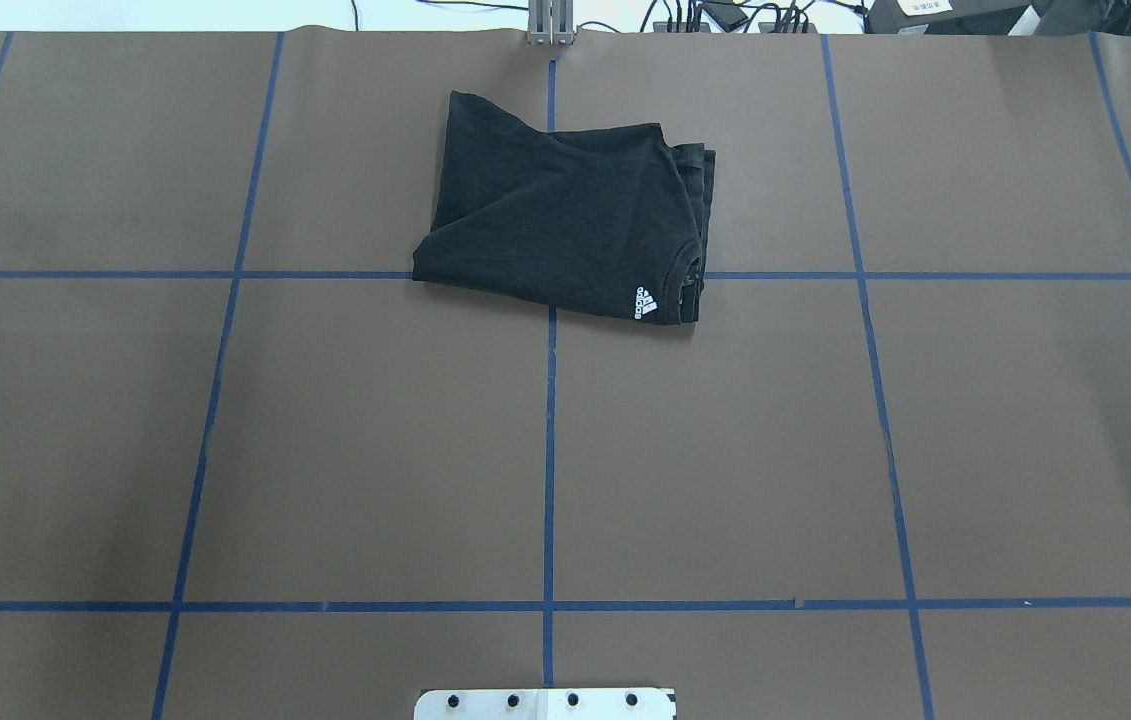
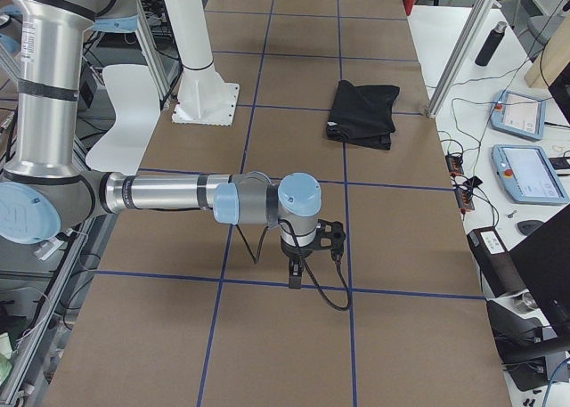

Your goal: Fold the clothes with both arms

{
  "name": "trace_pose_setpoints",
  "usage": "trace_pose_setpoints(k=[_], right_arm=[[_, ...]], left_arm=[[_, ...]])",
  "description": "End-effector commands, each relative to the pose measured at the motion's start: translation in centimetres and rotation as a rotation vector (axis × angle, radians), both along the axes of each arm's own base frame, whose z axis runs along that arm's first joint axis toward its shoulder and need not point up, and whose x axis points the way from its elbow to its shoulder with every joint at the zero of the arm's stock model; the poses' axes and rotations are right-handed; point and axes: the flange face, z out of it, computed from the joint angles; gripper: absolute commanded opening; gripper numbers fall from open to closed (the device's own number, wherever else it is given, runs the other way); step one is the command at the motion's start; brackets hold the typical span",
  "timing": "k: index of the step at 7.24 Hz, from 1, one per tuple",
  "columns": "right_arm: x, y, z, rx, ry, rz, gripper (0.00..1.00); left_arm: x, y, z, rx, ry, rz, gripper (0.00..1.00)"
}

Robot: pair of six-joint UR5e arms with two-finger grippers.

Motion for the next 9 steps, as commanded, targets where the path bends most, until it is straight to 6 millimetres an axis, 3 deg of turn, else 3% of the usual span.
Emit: trace_pose_setpoints(k=[1, 9], right_arm=[[-0.03, 0.01, -0.01, -0.002, -0.005, 0.002, 1.00], [-0.14, 0.03, -0.01, -0.005, -0.018, 0.002, 1.00]], left_arm=[[0.00, -0.04, -0.13, -0.018, 0.003, -0.042, 1.00], [0.00, 0.08, 0.48, -0.032, 0.002, -0.043, 1.00]])
